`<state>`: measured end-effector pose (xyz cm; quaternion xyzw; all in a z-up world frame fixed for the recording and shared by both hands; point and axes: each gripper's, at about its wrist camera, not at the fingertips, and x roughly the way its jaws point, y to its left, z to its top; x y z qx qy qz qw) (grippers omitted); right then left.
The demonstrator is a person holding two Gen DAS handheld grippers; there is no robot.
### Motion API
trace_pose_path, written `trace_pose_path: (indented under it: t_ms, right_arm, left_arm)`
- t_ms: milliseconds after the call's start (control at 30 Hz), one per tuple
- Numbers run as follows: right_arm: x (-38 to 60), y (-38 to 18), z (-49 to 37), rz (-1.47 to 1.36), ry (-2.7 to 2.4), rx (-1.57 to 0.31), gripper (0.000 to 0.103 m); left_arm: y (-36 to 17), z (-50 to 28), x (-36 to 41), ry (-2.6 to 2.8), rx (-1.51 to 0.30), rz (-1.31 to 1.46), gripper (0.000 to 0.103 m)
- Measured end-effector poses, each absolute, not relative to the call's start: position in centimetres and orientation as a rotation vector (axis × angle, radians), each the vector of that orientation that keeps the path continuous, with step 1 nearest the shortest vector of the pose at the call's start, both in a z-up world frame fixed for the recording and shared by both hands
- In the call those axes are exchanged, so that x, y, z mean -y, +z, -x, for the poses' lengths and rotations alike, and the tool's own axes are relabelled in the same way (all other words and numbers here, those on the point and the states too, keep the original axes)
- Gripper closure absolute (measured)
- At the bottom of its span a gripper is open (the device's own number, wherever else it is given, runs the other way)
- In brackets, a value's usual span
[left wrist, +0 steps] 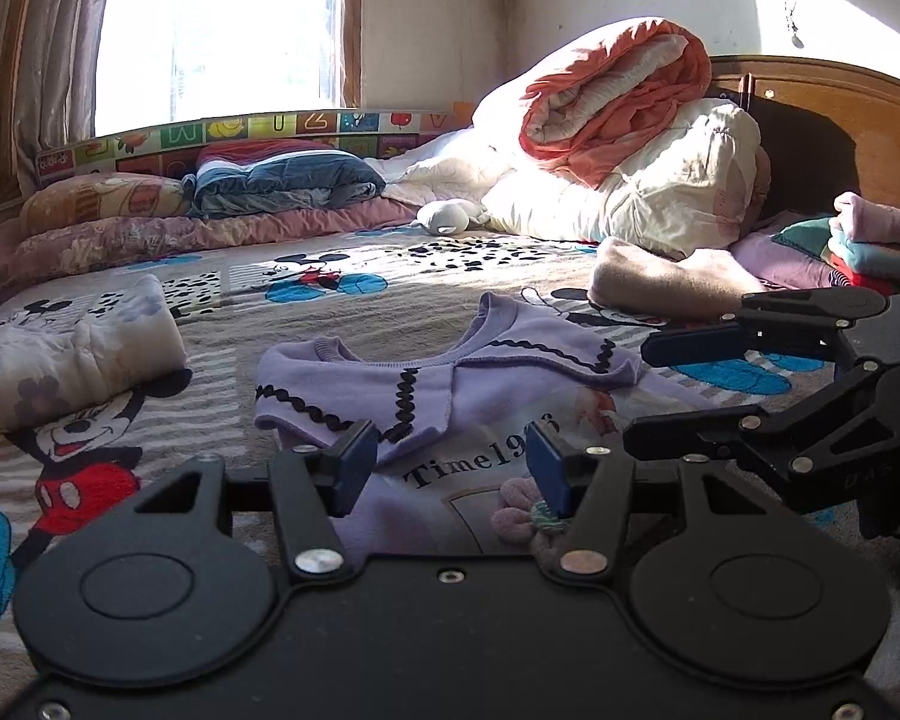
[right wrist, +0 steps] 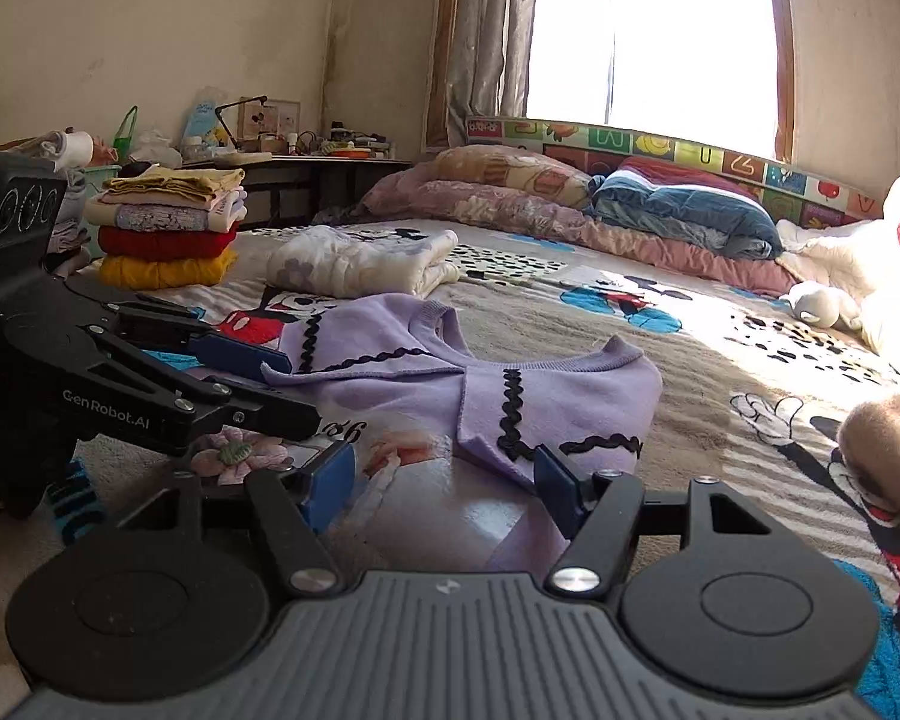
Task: Fold clothes
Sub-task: 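Grasp the folded sweatshirt's edges with both grippers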
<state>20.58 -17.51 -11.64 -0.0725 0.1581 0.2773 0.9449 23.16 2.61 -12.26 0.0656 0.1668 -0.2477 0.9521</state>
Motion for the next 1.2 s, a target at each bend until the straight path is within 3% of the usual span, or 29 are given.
trace_pose_path:
  t_ms: [100, 167, 267, 367, 700, 900, 1200]
  right_arm:
    - [17.0, -10.9, -18.5, 0.199, 0.587, -0.255, 0.047]
    - [16.5, -11.0, -18.2, 0.217, 0.600, -0.271, 0.055]
    - [17.0, -12.8, -20.2, 0.152, 0.574, -0.432, 0.055]
    - [16.4, -12.9, -19.9, 0.183, 0.561, -0.450, 0.055]
    - [16.7, -9.1, -19.4, 0.154, 0.493, -0.239, 0.055]
    - [16.3, -10.9, -24.0, 0.140, 0.470, -0.355, 0.062]
    - [16.2, -13.2, -26.1, 0.109, 0.500, -0.498, 0.062]
  left_arm:
    - [-13.0, -21.9, -2.1, -0.525, -0.358, -0.173, 0.061]
    - [-14.1, -22.2, -1.9, -0.513, -0.401, -0.191, 0.061]
    - [-15.2, -22.5, -1.9, -0.519, -0.423, -0.203, 0.061]
    - [-14.7, -22.4, -2.1, -0.528, -0.430, -0.193, 0.060]
    - [-11.3, -25.0, -1.9, -0.459, -0.354, -0.083, 0.060]
    - [-13.9, -27.5, -0.6, -0.455, -0.447, -0.134, 0.060]
    - [-15.3, -28.4, -0.6, -0.433, -0.493, -0.108, 0.054]
